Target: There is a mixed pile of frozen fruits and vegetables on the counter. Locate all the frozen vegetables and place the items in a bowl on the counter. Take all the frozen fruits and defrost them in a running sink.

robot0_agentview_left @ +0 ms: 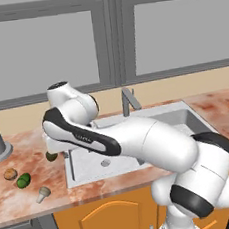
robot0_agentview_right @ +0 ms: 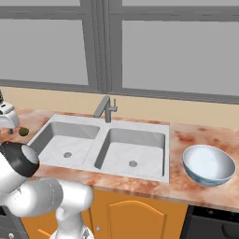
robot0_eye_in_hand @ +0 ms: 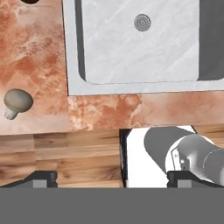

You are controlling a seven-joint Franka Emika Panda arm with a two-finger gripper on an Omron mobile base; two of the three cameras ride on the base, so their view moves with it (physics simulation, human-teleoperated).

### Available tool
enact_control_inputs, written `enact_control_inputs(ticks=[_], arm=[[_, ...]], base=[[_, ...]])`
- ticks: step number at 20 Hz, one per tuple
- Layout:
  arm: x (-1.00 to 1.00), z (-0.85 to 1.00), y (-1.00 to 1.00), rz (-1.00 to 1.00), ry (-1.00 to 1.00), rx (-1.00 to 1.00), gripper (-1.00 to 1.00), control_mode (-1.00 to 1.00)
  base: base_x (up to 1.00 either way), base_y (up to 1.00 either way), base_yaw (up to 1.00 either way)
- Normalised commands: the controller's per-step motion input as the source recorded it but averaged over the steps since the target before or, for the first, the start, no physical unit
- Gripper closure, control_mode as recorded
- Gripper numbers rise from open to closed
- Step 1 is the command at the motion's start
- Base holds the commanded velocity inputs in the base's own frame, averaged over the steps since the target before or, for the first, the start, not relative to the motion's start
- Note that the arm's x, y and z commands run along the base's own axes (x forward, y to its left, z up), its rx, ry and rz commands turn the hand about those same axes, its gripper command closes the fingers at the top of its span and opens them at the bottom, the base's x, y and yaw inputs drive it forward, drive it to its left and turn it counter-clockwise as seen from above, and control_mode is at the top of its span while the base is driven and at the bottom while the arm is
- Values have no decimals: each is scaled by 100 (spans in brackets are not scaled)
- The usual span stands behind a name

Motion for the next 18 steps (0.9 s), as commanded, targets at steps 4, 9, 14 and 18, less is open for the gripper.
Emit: enact_control_inputs(ticks=[4, 9, 14, 18], arm=[[-16, -25, 57, 0, 0, 0, -100, -100], [-14, -24, 52, 0, 0, 0, -100, -100], [-5, -24, 37, 0, 1, 0, -100, -100], [6, -19, 22, 2, 1, 0, -100, -100]], base=[[0, 0, 0], [0, 0, 0], [0, 0, 0], [0, 0, 0]])
